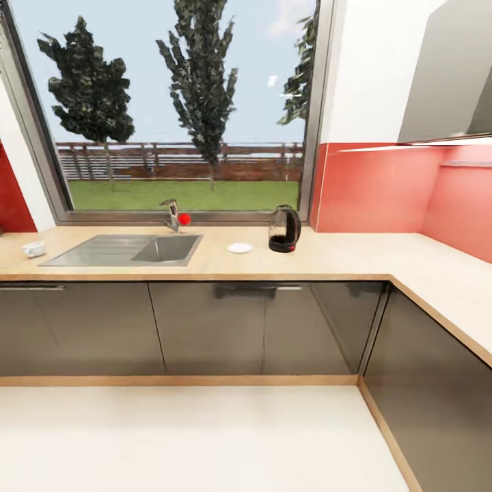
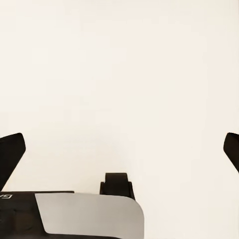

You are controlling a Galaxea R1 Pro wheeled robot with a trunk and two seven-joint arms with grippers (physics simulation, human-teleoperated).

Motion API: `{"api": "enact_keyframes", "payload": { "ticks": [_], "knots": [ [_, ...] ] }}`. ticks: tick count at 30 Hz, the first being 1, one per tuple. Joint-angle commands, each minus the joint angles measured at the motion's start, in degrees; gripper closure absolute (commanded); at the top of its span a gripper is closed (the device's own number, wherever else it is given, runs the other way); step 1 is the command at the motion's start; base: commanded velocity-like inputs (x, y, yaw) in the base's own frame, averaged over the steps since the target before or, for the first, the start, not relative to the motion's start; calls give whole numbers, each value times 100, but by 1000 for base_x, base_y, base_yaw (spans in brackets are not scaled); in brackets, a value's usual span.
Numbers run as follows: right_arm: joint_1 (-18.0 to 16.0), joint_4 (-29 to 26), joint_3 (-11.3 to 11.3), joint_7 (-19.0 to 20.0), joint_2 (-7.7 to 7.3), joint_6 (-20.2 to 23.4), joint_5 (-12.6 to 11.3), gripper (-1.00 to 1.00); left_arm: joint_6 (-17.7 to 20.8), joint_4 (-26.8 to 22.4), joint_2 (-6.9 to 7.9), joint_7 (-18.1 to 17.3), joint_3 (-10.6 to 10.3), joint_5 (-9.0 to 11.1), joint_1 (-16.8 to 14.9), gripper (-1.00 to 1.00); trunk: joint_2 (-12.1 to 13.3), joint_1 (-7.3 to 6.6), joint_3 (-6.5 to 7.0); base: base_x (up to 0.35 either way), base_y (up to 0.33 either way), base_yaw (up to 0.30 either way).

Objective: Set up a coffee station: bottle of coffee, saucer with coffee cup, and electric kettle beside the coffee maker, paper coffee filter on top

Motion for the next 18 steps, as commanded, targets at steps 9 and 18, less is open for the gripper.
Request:
{"api": "enact_keyframes", "payload": {
  "ticks": [9, 18],
  "knots": [
    [-3, 0, 2, -15, 1, -17, 6, -100, -9, -6, -1, -1, 7, 0, 4, -100, -2, 4, -5, 301, 171, 202],
    [-3, 0, 1, -20, 1, -19, 6, -100, -9, -6, -1, -1, 7, 0, 5, -100, -2, 4, -5, 210, 153, 272]
  ]
}}
